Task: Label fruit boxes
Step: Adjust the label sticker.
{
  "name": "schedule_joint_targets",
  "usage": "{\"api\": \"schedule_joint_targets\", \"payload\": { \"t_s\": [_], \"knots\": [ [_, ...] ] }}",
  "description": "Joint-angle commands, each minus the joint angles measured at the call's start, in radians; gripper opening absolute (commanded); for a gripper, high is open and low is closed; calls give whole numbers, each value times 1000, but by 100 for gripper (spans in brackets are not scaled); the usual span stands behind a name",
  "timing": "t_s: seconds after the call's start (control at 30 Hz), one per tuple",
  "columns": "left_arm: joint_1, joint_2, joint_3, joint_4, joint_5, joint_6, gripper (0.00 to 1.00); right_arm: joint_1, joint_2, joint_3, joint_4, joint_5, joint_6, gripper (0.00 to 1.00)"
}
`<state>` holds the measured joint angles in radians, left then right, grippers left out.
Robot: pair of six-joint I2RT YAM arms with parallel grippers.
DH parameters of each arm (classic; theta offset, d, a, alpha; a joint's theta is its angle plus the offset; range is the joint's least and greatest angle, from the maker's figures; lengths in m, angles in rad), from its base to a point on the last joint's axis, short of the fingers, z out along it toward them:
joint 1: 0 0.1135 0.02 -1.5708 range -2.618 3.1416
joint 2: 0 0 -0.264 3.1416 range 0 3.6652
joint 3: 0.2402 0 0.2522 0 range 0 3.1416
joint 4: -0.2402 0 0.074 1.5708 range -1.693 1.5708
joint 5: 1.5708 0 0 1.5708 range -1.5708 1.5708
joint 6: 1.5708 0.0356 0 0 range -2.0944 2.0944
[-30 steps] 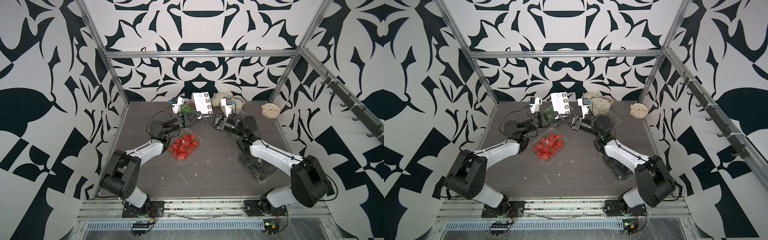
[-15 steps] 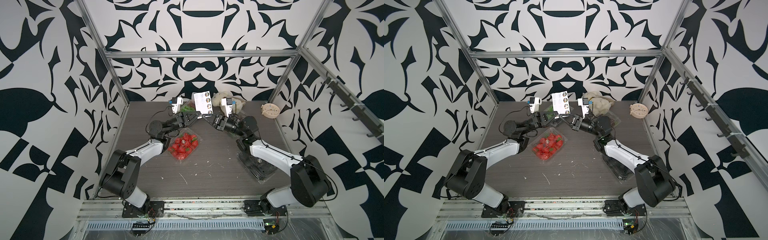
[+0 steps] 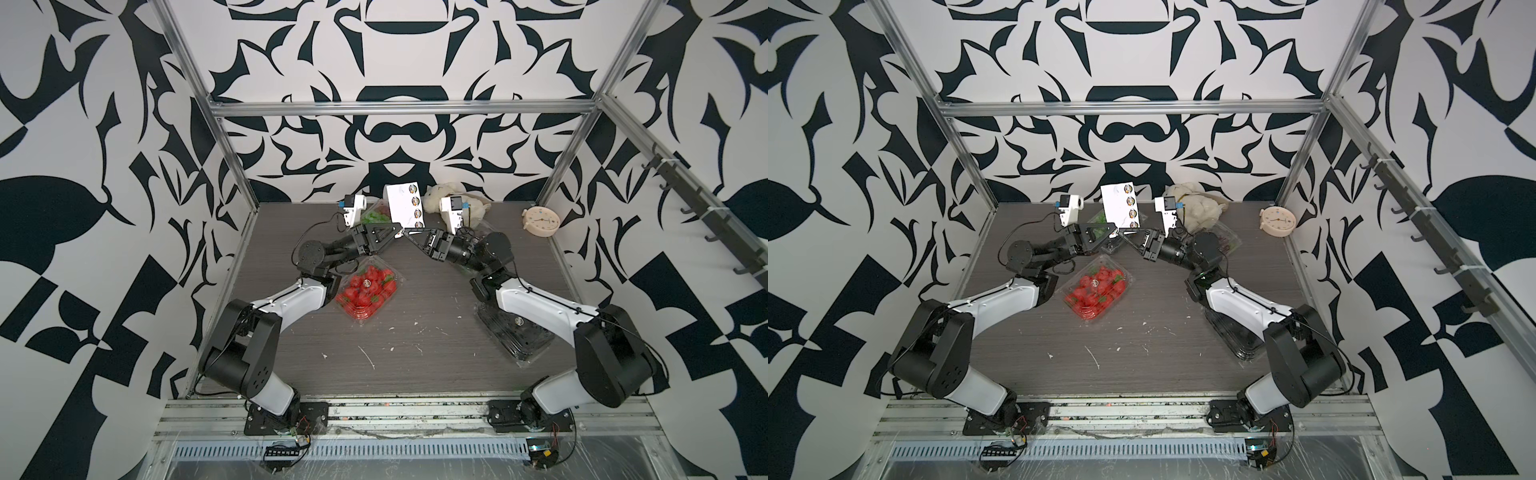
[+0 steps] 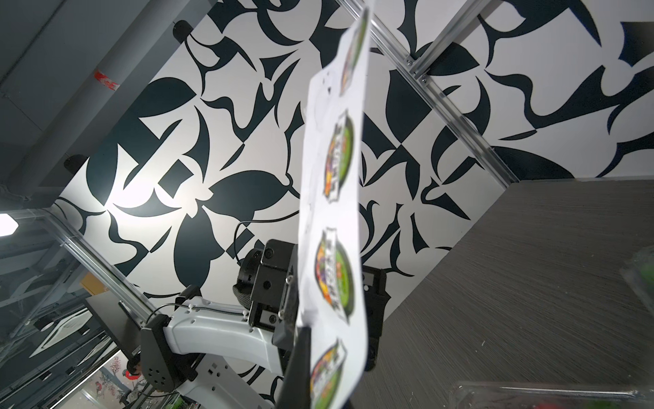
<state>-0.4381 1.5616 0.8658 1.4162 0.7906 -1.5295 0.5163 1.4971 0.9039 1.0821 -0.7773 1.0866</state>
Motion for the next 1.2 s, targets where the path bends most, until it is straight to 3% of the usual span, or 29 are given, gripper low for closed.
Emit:
{"api": "schedule_joint_targets", "payload": {
  "t_s": [0.0, 0.7, 0.9, 1.17],
  "knots": [
    [-12, -4, 23, 24, 27, 4, 0, 11, -6, 40, 33, -30, 4, 0],
    [-22, 33, 39, 23, 40, -3, 0, 10, -27, 38, 4, -30, -12, 0],
    [-20, 37, 41, 24, 36, -3, 0, 11, -31, 32, 4, -25, -13, 17],
    [-21, 39, 41, 24, 37, -4, 0, 11, -40, 35, -12, -23, -22, 21]
  ]
}}
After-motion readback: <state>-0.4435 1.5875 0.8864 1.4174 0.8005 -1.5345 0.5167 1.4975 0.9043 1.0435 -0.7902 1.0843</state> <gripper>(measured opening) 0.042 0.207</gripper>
